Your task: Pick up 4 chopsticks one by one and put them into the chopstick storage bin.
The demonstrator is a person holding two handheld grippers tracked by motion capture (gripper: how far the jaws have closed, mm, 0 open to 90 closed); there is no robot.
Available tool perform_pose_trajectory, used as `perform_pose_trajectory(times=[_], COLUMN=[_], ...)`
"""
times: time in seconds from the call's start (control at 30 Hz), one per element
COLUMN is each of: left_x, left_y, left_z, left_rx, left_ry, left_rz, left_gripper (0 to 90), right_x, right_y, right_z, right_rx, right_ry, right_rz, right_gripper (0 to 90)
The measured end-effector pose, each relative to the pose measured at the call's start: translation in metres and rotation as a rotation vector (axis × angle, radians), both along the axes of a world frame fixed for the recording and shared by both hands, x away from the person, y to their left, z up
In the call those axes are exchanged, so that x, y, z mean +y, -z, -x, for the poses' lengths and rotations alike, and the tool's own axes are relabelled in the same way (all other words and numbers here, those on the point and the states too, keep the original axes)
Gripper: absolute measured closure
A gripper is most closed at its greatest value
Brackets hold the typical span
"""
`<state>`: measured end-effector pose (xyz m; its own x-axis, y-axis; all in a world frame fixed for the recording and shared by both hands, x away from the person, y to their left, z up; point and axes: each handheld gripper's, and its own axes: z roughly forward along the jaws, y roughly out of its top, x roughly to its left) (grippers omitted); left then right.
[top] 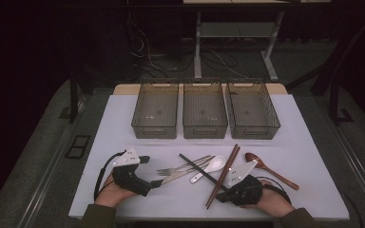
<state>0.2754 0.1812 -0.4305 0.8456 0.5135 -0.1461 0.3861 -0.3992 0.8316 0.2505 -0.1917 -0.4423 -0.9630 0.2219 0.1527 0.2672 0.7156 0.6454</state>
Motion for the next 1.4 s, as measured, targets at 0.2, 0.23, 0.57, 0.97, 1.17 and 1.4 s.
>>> perform_pose_trajectory(times=[0.2,0.23,0.57,0.97,1.17,1.4], left_x=[-0.001,-0.001,-0.001,-0.001,-0.001,-0.001], left_y=[0.001,0.001,0.001,0.001,0.001,0.001], left_z=[0.0,0.0,0.0,0.0,-0.001,-0.001], left_rx=[0.002,0.001,0.005,0.007,0.009,0.009], left_ry=[0.0,0.002,0.001,0.005,0.006,0.007], left_rz=[0.007,0.003,0.005,0.002,0.004,0.004], left_gripper=[0.0,0.0,0.0,0.0,0.0,0.0], right_x=[0.003,0.004,0.013,0.025,0.031,0.036], right_y=[0.0,0.001,0.001,0.0,-0.001,-0.003], right_z=[-0.002,-0.003,-0.006,-0.014,-0.017,-0.021], right_rx=[-0.004,-0.008,-0.015,-0.037,-0.04,-0.047], right_ry=[0.001,0.0,-0.001,-0.015,-0.018,-0.019], right_rz=[0.007,0.005,0.012,0.006,0.004,-0.001], right_gripper=[89.4,89.4,89.4,89.4,89.4,89.4])
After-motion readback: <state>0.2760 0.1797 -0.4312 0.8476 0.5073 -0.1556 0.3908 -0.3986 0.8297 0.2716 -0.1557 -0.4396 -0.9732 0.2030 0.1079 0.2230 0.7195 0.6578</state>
